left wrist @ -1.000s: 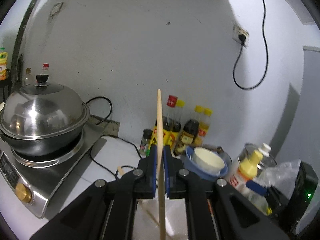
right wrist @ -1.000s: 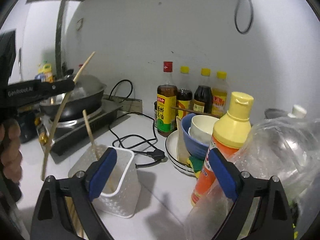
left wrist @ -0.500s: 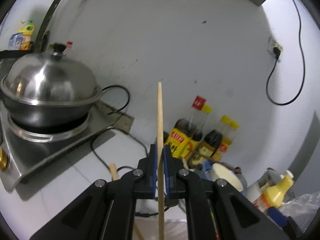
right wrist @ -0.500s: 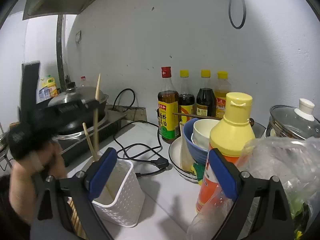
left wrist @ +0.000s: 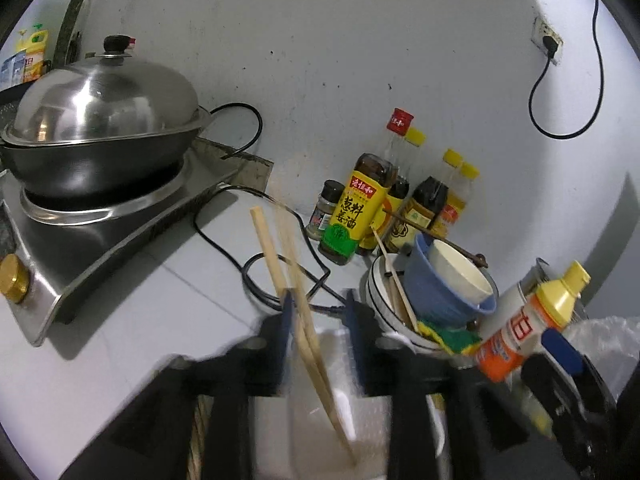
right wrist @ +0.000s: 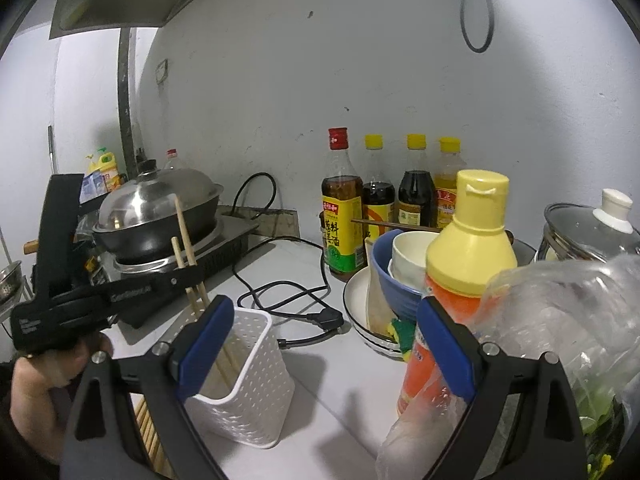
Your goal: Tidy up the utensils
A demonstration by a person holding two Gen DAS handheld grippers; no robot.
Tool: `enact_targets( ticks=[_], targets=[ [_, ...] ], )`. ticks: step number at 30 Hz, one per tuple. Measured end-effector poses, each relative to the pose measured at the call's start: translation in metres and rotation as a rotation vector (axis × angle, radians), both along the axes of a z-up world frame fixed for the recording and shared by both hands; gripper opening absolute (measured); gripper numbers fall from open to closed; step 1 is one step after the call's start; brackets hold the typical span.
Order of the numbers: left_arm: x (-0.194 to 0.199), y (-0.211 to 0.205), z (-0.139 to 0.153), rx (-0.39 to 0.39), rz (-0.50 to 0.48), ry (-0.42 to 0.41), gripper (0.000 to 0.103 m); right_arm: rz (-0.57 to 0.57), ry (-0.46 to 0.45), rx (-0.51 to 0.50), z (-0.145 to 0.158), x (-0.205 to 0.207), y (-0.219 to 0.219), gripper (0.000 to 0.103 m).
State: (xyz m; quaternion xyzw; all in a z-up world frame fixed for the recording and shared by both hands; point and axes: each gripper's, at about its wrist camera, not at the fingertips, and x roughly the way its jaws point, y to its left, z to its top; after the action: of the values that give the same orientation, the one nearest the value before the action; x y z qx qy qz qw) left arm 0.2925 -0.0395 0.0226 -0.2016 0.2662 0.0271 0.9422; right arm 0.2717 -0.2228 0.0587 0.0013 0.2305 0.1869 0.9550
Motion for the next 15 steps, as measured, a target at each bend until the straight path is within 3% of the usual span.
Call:
enact_targets(
  ticks=[1,8,15],
  targets=[
    [-0.007,0.003,0.002,-0.009,-0.006,-0.012,0.053,0.003,0.002,-0.002,0.0,-0.001,0.002,0.092],
    [-0.052,0.021,0.019,0.052,-0.059,-0.054,0.053,0.032,0.045,0.012,0.003,-0.006,0.013,0.092],
    [-0.097,0.057,0.016,0.076,-0.028,-0.065,0.054,0.054,0.064,-0.022,0.009,-0.025,0.041,0.092]
  ],
)
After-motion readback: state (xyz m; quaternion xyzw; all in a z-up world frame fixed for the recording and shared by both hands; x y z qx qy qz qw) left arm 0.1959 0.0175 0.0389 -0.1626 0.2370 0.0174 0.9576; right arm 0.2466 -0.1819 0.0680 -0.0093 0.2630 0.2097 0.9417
